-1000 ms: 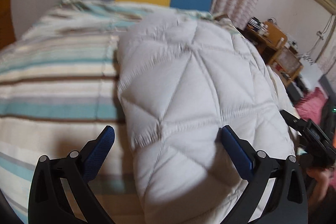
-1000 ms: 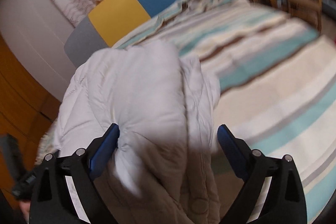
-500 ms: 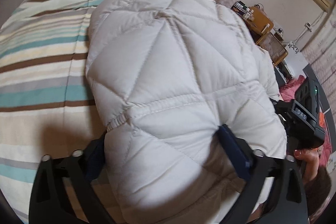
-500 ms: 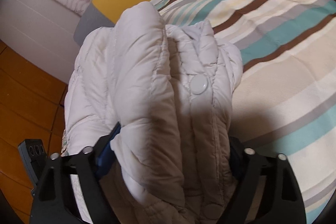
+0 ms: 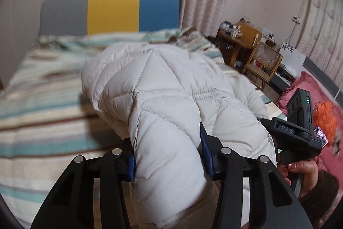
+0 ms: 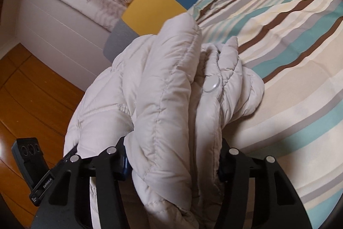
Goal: Fold large clothes
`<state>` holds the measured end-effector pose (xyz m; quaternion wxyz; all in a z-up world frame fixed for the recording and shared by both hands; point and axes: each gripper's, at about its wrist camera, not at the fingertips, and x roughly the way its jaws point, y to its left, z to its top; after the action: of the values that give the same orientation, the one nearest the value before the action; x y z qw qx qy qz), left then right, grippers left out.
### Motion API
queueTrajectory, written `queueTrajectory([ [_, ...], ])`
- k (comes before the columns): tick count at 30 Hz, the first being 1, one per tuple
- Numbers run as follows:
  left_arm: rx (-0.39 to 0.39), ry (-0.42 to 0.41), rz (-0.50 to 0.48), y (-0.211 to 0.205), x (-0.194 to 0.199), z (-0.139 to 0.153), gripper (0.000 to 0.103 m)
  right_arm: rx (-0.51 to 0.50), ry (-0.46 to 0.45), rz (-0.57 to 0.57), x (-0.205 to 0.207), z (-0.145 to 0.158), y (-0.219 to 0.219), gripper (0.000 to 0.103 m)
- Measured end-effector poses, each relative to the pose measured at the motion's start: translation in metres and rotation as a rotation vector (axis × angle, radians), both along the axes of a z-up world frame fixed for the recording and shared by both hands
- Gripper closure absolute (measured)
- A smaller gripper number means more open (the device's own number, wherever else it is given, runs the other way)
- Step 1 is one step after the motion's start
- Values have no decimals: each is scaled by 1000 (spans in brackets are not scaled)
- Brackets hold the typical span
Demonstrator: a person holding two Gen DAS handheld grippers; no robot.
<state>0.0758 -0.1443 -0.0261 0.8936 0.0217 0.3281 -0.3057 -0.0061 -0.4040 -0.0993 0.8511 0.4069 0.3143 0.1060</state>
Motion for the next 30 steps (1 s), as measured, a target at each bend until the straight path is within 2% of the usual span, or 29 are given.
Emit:
queueTrajectory([
  [6, 5, -132, 26, 29, -25, 19, 58, 2, -61, 47, 7, 16, 40, 48],
  [10, 3, -167, 82, 64, -30, 20, 58, -22, -80, 110, 23, 21, 80, 48],
  [18, -23, -117, 297, 169, -27, -4, 58, -87, -102, 268, 71, 23, 182, 48],
  [23, -26, -61, 431, 229, -29, -28, 57, -173, -110, 358, 97, 24, 243, 48],
  [27, -56, 16, 502, 258, -33, -53, 44, -284, -94, 371, 106, 19, 271, 41],
  [30, -20, 10, 519, 256, -41, -63, 33, -357, -79, 336, 107, 14, 273, 39],
])
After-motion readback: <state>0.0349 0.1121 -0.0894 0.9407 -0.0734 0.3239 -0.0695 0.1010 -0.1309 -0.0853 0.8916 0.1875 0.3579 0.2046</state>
